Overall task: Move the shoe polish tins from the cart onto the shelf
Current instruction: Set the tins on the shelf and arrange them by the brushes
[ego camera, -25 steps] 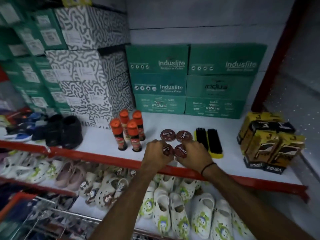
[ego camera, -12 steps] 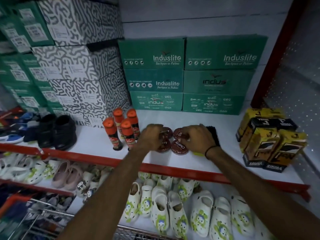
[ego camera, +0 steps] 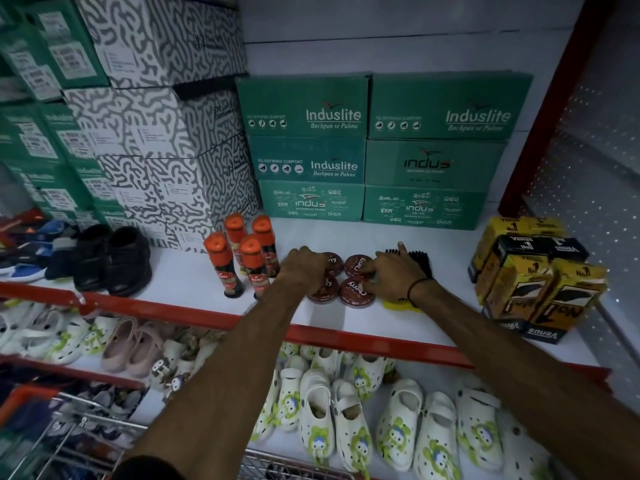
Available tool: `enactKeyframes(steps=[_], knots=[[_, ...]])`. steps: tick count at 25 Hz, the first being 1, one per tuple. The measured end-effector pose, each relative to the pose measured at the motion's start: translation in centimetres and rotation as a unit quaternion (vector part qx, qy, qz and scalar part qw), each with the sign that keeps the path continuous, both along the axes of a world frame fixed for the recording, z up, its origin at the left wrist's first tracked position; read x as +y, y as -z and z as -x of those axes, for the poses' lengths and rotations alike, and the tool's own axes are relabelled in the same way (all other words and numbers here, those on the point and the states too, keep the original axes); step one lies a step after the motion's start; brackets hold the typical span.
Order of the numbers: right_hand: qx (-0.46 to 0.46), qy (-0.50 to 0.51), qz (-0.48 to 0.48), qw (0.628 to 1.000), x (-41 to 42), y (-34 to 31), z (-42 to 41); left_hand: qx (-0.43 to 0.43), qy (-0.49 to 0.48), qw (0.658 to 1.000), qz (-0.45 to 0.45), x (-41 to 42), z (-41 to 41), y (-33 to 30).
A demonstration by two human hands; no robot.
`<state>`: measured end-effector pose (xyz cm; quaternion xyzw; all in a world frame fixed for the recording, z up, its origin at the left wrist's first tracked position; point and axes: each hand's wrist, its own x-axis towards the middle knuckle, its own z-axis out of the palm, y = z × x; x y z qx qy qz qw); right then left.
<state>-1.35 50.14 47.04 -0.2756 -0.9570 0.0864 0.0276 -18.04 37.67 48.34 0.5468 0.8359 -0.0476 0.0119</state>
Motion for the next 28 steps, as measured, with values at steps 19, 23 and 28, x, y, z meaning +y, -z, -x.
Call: enactKeyframes(steps=[19,23,28], knots=[[-0.006,0.082,0.079,0.993,3.4,-3.4,-5.9,-0.134,0.097,0.979,-0.116,2.0,-4.7,1.6],[-0.043,0.091,0.148,0.984,3.7,-2.6,-8.0,-0.093,0.149,0.981,-0.078,3.7,-8.1,2.3],[-0.028,0.082,0.14,0.986,4.0,-2.0,-8.3,-0.082,0.154,0.98,-0.093,4.3,-9.0,3.2]])
